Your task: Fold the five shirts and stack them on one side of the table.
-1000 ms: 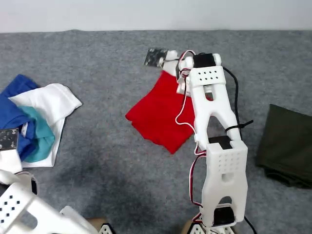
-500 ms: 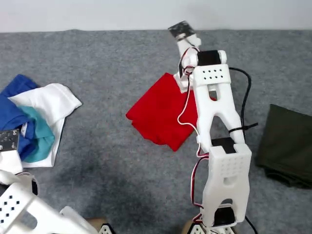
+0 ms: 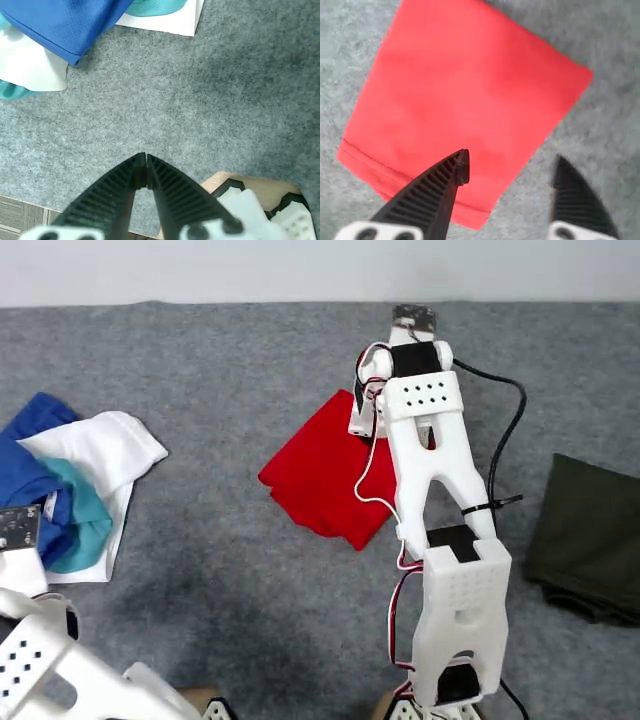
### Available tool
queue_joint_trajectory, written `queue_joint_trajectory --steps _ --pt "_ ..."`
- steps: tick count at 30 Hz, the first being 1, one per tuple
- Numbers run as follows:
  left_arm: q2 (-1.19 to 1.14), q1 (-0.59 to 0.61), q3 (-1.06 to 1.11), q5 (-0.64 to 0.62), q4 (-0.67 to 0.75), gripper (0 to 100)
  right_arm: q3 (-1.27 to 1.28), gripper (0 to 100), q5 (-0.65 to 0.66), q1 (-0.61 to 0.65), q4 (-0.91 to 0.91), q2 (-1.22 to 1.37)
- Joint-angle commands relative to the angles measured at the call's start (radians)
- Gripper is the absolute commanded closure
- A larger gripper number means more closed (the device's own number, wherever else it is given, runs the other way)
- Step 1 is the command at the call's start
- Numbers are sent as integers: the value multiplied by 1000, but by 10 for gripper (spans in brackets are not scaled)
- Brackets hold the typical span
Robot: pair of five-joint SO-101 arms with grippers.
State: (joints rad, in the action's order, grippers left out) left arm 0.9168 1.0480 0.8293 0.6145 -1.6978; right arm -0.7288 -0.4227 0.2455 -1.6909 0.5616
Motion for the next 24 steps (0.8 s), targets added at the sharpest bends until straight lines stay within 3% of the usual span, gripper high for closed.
queue_joint_trajectory --steps 1,12,24 --pt "12 -5 -5 3 25 991 -29 561 -71 10 -10 -51" --pt "12 -5 -5 3 25 991 -32 546 -250 85 79 143" --pt "12 -5 -5 3 25 991 -32 547 -316 88 240 375"
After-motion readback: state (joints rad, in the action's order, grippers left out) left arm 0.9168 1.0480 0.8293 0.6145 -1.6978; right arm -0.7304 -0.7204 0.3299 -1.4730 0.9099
